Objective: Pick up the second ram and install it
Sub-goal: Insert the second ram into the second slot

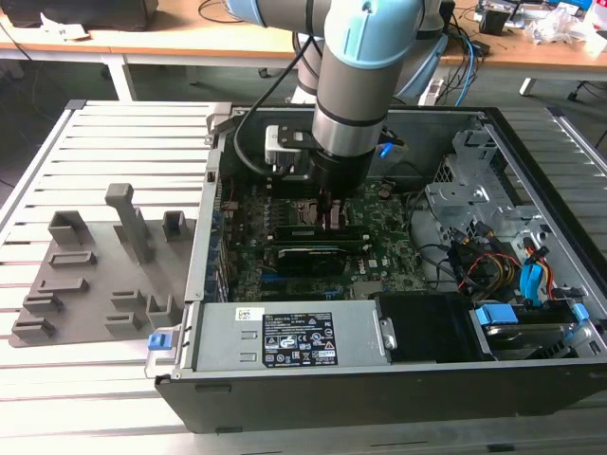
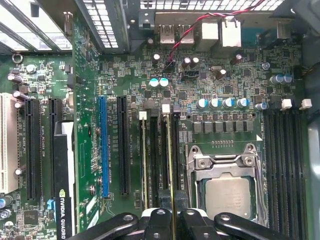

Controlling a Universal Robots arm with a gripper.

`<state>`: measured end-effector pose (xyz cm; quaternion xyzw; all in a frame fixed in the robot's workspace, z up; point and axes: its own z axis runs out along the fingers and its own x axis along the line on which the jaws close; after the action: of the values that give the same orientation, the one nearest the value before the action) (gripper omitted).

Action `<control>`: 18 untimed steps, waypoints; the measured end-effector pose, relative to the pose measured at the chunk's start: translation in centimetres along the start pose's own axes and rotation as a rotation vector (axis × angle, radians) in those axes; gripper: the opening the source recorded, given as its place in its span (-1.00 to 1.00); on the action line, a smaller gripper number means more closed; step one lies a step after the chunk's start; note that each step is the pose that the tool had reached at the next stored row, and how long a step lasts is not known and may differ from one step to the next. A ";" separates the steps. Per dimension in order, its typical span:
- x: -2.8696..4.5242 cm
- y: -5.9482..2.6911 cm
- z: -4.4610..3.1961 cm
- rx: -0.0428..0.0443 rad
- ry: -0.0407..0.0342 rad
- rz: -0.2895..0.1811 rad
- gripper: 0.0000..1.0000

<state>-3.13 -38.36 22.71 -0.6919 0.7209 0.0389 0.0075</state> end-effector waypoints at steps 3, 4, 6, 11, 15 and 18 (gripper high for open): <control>0.02 -0.01 0.13 -0.0002 0.0002 0.000 -0.73; 0.01 -0.01 0.15 0.0000 -0.0001 0.000 -0.73; -0.01 -0.01 0.08 0.0007 -0.0007 0.000 -0.73; -0.03 0.01 -0.18 0.0005 0.0048 0.000 -0.73; -0.04 0.01 -0.05 0.0008 0.0023 0.000 -0.73; -0.01 0.00 0.11 0.0005 0.0027 0.000 -0.73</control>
<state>-3.14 -38.34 22.60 -0.6920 0.7209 0.0377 0.0067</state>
